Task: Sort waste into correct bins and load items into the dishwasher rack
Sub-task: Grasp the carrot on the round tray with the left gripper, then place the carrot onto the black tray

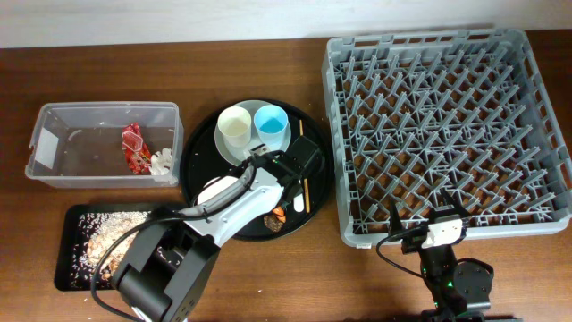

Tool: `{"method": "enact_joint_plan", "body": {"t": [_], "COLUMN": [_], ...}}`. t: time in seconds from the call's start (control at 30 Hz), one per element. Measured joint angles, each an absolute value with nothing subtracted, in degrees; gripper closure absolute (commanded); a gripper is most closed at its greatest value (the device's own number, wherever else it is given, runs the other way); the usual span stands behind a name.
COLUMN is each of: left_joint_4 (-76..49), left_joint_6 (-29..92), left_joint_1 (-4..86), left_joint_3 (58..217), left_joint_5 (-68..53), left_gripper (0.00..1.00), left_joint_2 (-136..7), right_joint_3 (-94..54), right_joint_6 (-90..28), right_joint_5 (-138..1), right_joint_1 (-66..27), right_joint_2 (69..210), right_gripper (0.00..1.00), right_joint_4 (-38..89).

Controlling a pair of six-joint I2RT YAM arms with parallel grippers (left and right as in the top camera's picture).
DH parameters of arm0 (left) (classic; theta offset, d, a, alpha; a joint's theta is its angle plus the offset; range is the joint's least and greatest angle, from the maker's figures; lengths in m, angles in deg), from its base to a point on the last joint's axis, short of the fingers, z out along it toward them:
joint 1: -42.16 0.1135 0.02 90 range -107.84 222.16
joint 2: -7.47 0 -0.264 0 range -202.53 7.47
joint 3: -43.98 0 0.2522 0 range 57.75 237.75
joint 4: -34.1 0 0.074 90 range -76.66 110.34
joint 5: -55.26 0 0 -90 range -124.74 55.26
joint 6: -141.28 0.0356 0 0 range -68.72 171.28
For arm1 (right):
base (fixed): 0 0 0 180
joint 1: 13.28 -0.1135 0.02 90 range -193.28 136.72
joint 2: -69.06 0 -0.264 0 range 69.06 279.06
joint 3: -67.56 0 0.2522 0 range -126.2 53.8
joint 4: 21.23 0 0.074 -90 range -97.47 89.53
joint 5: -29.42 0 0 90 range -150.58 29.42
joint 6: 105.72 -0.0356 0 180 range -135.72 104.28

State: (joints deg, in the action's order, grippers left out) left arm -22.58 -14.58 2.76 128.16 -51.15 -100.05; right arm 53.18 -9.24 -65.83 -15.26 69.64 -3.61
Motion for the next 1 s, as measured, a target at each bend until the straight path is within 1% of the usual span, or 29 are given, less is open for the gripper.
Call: {"method": "enact_joint_plan", "body": {"t": [0.13, 0.17, 0.23, 0.37, 0.4, 0.47, 0.5, 0.7, 0.8, 0.87, 0.97, 1.0], "left_joint_4": [-22.5, -22.1, -19.0, -18.8, -18.8, -18.8, -18.8, -19.5, -20.4, -23.5, -30.3, -35.1], "left_joint_6": [-14.6, -14.6, -14.7, -14.8, -14.8, -14.7, -14.8, -11.0, -9.3, -9.0, -8.5, -8.5], "left_joint_1": [2.8, 2.8, 2.8, 2.8, 2.8, 2.8, 2.8, 2.8, 2.9, 3.7, 9.2, 16.3], "left_joint_3": [128.1, 127.5, 125.8, 124.7, 124.7, 124.7, 124.7, 125.9, 126.1, 126.4, 126.9, 127.0], "left_joint_5": [-52.2, -52.3, -52.6, -52.6, -52.7, -52.9, -53.0, -53.0, -53.0, -54.1, -55.8, -56.9], "left_gripper": [0.48, 0.6, 0.61, 0.63, 0.73, 0.77, 0.82, 0.83, 0.87, 0.87, 0.9, 0.93], "left_joint_2": [-100.4, -100.7, -100.9, -101.1, -101.1, -101.1, -101.2, -100.9, -94.2, -85.8, -75.0, -68.9], "right_joint_3": [53.2, 53.2, 53.2, 53.2, 53.2, 53.2, 53.2, 53.2, 53.2, 53.2, 53.2, 53.2], "right_joint_6": [-9.2, -9.2, -9.2, -9.2, -9.3, -9.2, -9.2, -9.3, -9.2, -9.2, -9.2, -9.2], "right_joint_5": [-65.8, -65.8, -65.8, -65.8, -65.8, -65.8, -65.8, -65.8, -65.8, -65.8, -65.8, -65.8], "right_joint_1": [-15.3, -15.3, -15.3, -15.3, -15.3, -15.2, -15.3, -15.3, -15.2, -15.3, -15.3, -15.3], "right_joint_2": [69.6, 69.6, 69.6, 69.6, 69.6, 69.6, 69.6, 69.6, 69.6, 69.6, 69.7, 69.6], "right_gripper": [0.01, 0.01, 0.01, 0.01, 0.01, 0.01, 0.01, 0.02, 0.01, 0.01, 0.01, 0.01], "right_joint_4": [-3.6, -3.6, -3.6, -3.6, -3.6, -3.6, -3.6, -3.6, -3.6, -3.6, -3.6, -3.6]}}
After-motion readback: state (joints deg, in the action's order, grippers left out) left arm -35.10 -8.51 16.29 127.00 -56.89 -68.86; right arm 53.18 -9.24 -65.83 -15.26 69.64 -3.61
